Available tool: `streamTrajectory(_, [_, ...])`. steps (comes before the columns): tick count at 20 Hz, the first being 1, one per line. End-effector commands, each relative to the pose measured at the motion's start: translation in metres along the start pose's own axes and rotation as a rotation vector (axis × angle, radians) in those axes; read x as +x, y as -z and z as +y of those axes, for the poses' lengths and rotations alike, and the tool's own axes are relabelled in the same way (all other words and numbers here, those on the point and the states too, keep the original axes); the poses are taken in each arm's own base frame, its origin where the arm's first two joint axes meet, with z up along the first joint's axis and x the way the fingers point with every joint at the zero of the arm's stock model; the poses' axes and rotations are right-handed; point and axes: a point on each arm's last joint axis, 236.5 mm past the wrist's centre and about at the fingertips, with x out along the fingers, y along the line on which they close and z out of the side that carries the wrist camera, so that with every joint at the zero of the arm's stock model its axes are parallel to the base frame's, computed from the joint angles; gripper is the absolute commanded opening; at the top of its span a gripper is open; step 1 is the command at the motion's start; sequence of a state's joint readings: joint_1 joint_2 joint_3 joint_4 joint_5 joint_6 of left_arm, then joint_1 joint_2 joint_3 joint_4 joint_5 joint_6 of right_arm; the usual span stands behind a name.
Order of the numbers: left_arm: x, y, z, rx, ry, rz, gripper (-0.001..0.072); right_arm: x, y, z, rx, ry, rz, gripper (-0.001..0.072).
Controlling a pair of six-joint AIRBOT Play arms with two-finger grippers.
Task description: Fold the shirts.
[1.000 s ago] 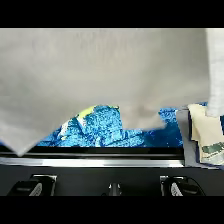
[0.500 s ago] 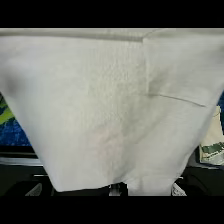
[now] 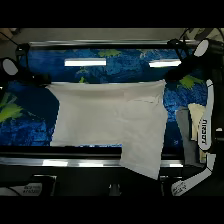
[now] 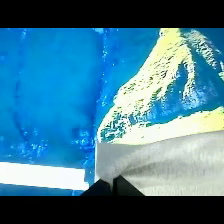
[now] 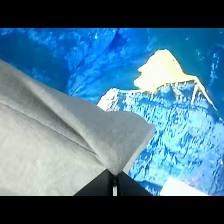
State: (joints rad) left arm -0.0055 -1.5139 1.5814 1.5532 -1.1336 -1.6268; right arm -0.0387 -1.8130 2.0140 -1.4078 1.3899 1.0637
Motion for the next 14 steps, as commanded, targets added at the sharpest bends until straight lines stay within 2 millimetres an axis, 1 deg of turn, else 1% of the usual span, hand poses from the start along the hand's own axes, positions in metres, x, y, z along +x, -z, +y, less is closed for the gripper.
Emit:
streamTrajectory(1, [0.05, -0.018, -0.001, 0.0, 0.005, -0.031, 0.0027, 0.038, -0.038, -0.019, 0.03, 0.071, -0.142, 0.0029])
streamTrajectory(3, [0.058, -0.038, -0.002, -0.001, 0.008, -0.097, 0.0027, 0.035, -0.054, -0.029, 0.029, 0.112, -0.209, 0.0029])
streamTrajectory(4, [0.062, -0.046, -0.002, -0.001, 0.009, -0.124, 0.0027, 0.034, -0.056, -0.032, 0.027, 0.124, -0.221, 0.0029])
streamTrajectory(5, [0.066, -0.049, 0.0, -0.004, 0.009, -0.133, 0.0027, 0.034, -0.056, -0.032, 0.026, 0.124, -0.219, 0.0029])
streamTrajectory(6, [0.072, -0.046, 0.002, -0.009, 0.007, -0.121, 0.0027, 0.035, -0.051, -0.029, 0.026, 0.112, -0.197, 0.0029])
streamTrajectory(7, [0.08, -0.04, 0.005, -0.015, 0.005, -0.095, 0.0027, 0.037, -0.042, -0.024, 0.02, 0.091, -0.157, 0.0029])
streamTrajectory(9, [0.089, -0.019, 0.011, -0.022, -0.004, -0.006, 0.0027, 0.041, -0.012, -0.008, -0.017, 0.024, -0.029, 0.0029])
streamTrajectory(10, [0.085, -0.009, 0.016, -0.003, -0.01, 0.04, 0.0027, 0.039, 0.009, 0.003, -0.049, -0.023, 0.057, 0.0029])
streamTrajectory(11, [0.078, 0.001, 0.019, 0.034, -0.012, 0.092, 0.0027, 0.032, 0.034, 0.013, -0.074, -0.064, 0.166, 0.0029])
streamTrajectory(12, [0.071, 0.014, 0.023, 0.044, -0.013, 0.156, 0.0027, 0.025, 0.051, 0.02, -0.05, -0.092, 0.235, 0.0028])
streamTrajectory(13, [0.066, 0.031, 0.024, 0.034, -0.005, 0.228, 0.0027, 0.023, 0.058, 0.025, -0.027, -0.111, 0.27, 0.0028])
streamTrajectory(14, [0.065, 0.052, 0.018, 0.024, 0.027, 0.317, 0.0027, 0.025, 0.069, 0.031, -0.017, -0.133, 0.312, 0.0028])
